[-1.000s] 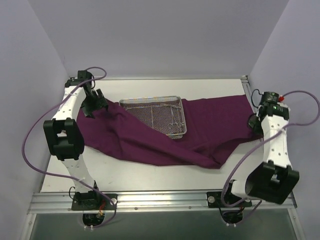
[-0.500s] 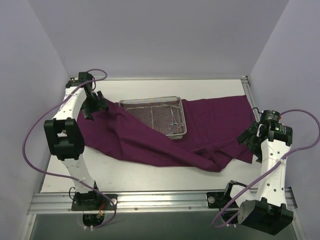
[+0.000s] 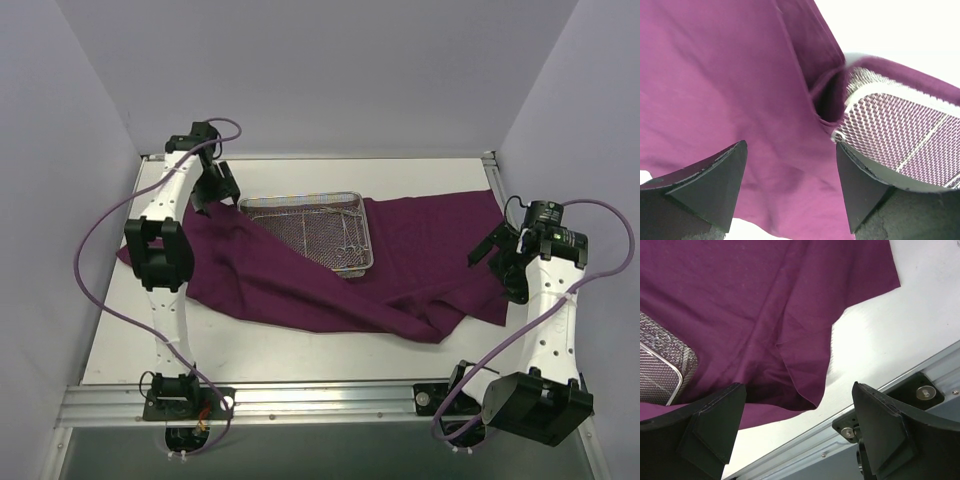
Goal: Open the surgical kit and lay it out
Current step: Open the surgical kit at the center of the board.
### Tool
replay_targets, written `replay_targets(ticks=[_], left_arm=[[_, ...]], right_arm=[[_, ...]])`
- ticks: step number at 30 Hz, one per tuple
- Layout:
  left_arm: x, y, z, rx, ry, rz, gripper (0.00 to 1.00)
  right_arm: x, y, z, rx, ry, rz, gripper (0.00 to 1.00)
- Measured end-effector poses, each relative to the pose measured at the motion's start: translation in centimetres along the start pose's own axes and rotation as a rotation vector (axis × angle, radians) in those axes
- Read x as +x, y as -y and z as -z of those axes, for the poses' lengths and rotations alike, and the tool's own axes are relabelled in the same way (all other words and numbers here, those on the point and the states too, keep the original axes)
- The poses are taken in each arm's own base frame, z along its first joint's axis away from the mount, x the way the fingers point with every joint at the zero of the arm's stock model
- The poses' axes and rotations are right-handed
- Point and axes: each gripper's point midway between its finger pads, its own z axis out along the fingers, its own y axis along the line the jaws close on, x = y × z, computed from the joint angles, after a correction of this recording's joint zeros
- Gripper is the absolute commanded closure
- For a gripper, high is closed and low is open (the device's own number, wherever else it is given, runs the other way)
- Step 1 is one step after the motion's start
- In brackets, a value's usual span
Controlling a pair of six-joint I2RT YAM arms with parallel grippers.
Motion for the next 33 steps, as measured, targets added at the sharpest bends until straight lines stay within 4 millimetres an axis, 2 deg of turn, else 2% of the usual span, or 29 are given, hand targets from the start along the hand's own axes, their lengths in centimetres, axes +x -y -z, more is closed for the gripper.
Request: replay_targets(ticks=[5,11,20,23,24,26,33], left_arm=[[1.8,1.3,-0.3,-0.038,-0.033,-0.006,0.2],[1.7,1.2,0.0,-0.065,-0.025,0.012,0.26],[2.3,0.9,-2.0,-0.094,-0.062,0.012,0.37],[2.4,1.1,-2.1,-0.086,-0.068,0.012,0.45],[2.4,1.1,-2.1,-0.086,-0.068,0.013,0.56],[2.4,1.1,-2.1,-0.086,-0.068,0.016,0.66],[2.5,0.9,-2.4,-0.095,-0.068,0.012,0.91]], right_arm=[[-0.9,-0.9,0.4,-0.032,0.021,0.001,0.09],[-1.3,-1.2,0.5,-0.04,0.027,0.002,0.09],[-1.2,-1.4,0.2,-0.041,0.013,0.008,0.1],[-1.2,-1.5,0.2,-0.043,0.011,0.008,0.1],[-1.2,-1.5,0.2,-0.043,0.011,0.008,0.1],[-1.2,-1.5,0.2,-0.044,0.012,0.008,0.1],[-1.1,-1.7,0.2,-0.052,0.008,0.018,0.11]])
